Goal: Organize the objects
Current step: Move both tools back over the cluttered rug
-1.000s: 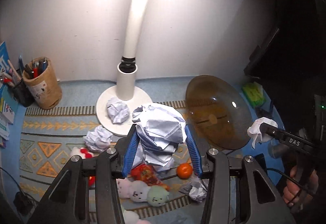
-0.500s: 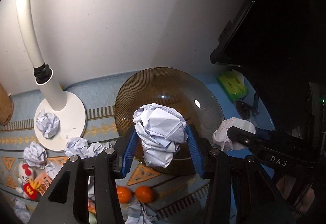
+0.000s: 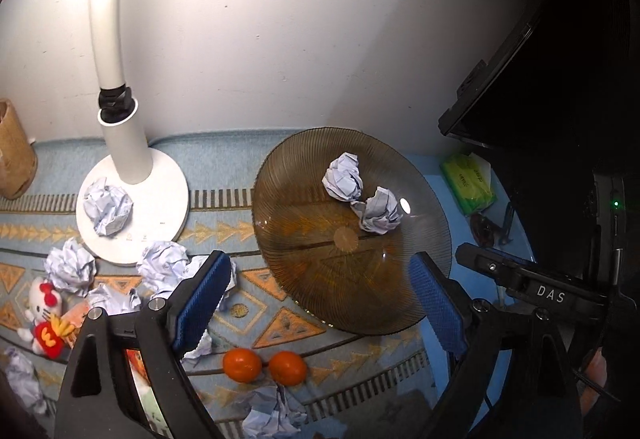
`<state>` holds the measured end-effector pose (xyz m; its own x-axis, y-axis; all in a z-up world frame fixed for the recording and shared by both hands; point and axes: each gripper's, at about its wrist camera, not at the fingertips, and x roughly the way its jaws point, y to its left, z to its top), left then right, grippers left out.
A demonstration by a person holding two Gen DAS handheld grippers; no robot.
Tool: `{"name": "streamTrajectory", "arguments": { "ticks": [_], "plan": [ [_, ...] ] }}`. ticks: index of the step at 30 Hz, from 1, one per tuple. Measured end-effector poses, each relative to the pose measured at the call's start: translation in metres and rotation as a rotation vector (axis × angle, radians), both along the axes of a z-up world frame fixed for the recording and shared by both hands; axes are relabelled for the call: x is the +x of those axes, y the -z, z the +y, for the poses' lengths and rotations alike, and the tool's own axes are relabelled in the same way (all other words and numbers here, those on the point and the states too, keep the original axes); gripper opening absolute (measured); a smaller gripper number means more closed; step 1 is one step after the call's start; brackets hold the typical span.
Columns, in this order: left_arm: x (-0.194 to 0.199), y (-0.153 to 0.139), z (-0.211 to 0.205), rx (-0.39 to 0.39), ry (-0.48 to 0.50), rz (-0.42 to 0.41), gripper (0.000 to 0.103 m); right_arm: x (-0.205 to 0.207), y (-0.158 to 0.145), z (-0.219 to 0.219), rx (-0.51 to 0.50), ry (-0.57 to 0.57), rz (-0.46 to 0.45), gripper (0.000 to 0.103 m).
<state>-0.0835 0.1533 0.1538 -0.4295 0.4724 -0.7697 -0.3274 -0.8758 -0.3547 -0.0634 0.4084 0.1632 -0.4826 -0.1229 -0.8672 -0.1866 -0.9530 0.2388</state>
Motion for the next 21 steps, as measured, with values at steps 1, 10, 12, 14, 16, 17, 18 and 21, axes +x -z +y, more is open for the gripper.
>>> {"name": "streamTrajectory", "arguments": {
  "ticks": [1,10,12,14,16,17,18,21],
  "plan": [
    [0.004,0.000,-0.008,0.000,-0.014,-0.003,0.090,0.001,0.001,0.000,-0.004,-0.001,-0.004,0.066],
    [0.044,-0.006,-0.140,0.020,-0.213,-0.011,0.090,0.012,0.002,-0.047,-0.018,-0.086,-0.018,0.066],
    [0.053,-0.008,-0.182,0.047,-0.291,-0.026,0.093,0.015,0.003,-0.063,-0.016,-0.118,-0.021,0.066],
    [0.064,-0.009,-0.223,0.044,-0.386,-0.030,0.094,0.017,0.006,-0.082,-0.016,-0.148,-0.031,0.066],
    [0.075,-0.008,-0.262,0.038,-0.475,-0.037,0.094,0.018,0.010,-0.100,-0.021,-0.178,-0.046,0.066],
    [0.081,-0.006,-0.280,0.041,-0.516,-0.043,0.095,0.020,0.013,-0.109,-0.028,-0.192,-0.054,0.066],
    [0.086,-0.003,-0.297,0.049,-0.552,-0.049,0.095,0.021,0.014,-0.118,-0.037,-0.207,-0.060,0.066],
    [0.100,0.007,-0.334,0.044,-0.624,-0.071,0.095,0.027,0.018,-0.151,-0.041,-0.264,-0.072,0.066]
  ]
}}
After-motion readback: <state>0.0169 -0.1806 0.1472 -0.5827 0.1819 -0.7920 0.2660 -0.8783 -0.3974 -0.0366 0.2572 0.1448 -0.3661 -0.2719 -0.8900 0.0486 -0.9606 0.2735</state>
